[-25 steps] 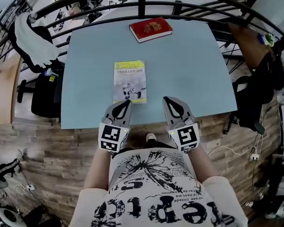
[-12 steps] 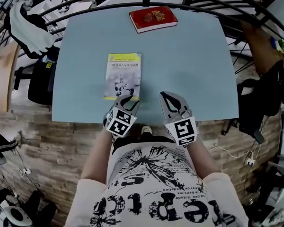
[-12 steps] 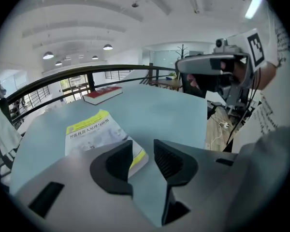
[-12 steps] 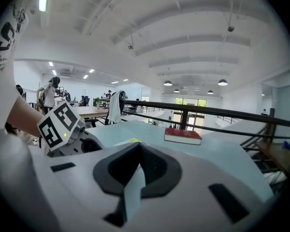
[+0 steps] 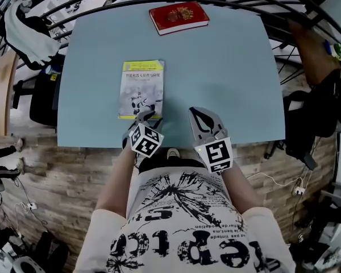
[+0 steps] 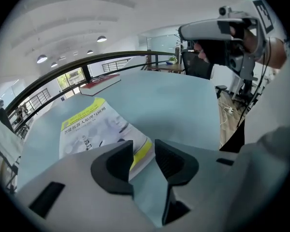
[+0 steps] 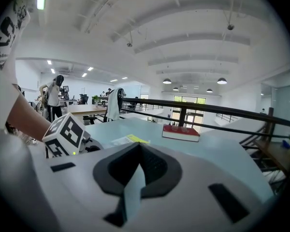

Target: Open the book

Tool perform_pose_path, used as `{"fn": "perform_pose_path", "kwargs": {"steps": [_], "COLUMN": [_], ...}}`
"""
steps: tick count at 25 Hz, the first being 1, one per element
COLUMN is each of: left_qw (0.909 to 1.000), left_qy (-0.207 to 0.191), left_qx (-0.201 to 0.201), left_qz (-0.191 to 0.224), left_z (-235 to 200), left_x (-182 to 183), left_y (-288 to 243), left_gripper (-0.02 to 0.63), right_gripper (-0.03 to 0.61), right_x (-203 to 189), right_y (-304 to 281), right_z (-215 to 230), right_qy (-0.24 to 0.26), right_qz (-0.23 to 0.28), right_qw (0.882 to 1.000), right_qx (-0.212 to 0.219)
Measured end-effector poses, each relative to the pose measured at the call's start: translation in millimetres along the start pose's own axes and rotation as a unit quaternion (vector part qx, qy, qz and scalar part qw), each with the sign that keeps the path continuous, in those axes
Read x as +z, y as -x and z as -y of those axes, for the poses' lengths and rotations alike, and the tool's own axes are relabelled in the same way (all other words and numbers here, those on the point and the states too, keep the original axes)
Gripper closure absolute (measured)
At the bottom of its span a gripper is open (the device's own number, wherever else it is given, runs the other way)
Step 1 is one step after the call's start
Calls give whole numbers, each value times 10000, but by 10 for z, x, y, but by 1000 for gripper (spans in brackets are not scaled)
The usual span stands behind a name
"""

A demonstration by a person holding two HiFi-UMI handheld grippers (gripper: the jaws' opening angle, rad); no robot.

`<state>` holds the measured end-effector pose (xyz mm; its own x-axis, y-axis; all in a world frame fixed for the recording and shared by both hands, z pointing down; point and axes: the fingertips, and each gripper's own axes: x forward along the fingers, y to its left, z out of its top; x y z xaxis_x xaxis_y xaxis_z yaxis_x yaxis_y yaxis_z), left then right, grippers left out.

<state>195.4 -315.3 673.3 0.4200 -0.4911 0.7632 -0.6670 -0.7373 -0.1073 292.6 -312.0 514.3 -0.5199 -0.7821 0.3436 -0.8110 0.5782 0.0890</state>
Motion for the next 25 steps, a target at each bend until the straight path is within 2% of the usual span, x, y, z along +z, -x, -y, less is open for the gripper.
{"fn": "perform_pose_path", "kwargs": {"steps": [1,3,5,11,16,25], "left_qw": [10000,9998,9996,9967,9906,9802], "left_qy": [-40,-24,145,557,820,1099], "left_qx": [70,168,133,19,83,362], "left_qz": [25,119,222,586,1090,1607], "left_z": [-18,-43,-37,-149,-394,-1071], "left_x": [7,26,45,144,187,-33], "left_y": [-1,15,45,263,607,1341], "left_gripper": [478,565,586,594,594,594], "right_gripper": [571,571,571,571,570,571], "right_x": [-1,-6,-16,71,249,599], "right_y": [1,12,25,-35,-177,-494], "right_z": [-3,-3,2,-79,-284,-908], "right_qy": [-8,0,15,49,82,14], "right_qz": [-1,-16,-44,-84,-19,71], "right_qw": [10000,10000,10000,9999,9999,9998], "right_qx": [-5,-18,-30,-31,-104,-189]}}
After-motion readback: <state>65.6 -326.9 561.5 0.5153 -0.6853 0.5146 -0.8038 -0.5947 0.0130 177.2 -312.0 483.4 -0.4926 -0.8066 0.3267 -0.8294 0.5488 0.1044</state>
